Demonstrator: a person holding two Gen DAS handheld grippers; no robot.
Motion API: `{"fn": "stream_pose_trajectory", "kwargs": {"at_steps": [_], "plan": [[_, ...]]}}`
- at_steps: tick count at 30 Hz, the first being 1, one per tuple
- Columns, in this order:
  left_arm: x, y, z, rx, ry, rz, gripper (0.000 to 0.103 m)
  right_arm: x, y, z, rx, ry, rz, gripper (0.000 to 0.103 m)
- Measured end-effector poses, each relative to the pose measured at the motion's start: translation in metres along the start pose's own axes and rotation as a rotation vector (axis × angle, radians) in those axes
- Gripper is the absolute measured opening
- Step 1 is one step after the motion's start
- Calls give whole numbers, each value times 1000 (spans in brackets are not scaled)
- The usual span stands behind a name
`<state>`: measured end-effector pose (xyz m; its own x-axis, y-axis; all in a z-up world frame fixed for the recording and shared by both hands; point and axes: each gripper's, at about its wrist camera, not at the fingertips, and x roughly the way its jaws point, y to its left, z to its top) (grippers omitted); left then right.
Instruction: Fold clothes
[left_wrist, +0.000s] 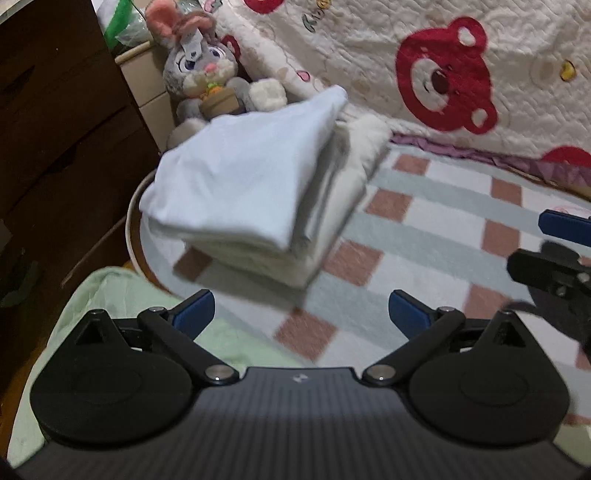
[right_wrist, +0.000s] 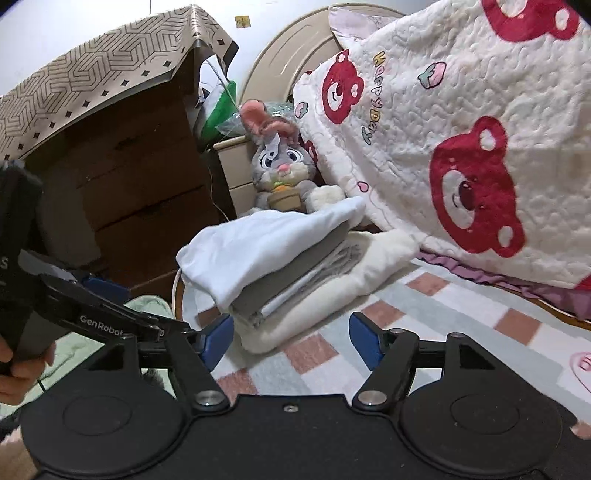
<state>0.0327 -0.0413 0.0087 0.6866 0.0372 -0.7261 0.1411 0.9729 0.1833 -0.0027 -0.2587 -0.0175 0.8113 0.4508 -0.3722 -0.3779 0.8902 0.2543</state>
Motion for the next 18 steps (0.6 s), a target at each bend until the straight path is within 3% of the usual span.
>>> {"fn": "stream_pose_trajectory", "kwargs": {"at_steps": [9,13,18], "plan": [[-58,-22,-30,-31,-49,-2,103,-65,29,-8,-34,-34,12,84],[-65,-28,-39,-56,-40,-19,103,-78,41,-7,-107,-33,-47,87],[-67,-32,-46,-50,-57,-17,103,-84,41,-8,-105,-25,-63,87]]}}
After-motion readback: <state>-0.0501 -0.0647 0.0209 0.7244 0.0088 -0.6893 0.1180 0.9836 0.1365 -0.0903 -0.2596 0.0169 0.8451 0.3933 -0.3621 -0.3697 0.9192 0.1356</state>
